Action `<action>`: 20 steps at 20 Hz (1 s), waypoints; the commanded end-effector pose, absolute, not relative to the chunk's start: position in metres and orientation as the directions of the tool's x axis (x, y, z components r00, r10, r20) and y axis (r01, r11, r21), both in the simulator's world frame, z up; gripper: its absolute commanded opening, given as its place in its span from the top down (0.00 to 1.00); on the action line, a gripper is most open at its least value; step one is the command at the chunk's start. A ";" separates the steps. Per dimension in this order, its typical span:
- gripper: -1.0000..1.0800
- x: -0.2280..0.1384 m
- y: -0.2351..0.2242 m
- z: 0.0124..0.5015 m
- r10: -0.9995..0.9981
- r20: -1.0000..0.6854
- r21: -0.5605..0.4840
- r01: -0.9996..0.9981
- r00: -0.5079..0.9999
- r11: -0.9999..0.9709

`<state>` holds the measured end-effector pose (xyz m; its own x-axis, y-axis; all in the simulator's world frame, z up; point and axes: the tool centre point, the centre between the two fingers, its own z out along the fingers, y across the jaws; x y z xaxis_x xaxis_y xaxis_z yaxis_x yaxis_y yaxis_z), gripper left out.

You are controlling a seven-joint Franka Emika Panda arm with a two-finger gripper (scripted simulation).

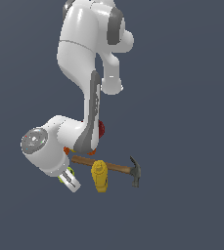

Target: Pick up a designated object from a clutter of objects.

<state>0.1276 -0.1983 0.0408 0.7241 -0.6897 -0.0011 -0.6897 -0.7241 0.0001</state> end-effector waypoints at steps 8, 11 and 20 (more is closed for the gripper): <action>1.00 0.127 -0.197 0.043 -0.689 -0.001 0.000 -0.689 0.724 -0.724; 1.00 0.126 -0.194 0.048 -0.689 -0.001 0.000 -0.689 0.724 -0.724; 1.00 0.115 -0.172 0.088 -0.690 -0.001 0.000 -0.690 0.724 -0.724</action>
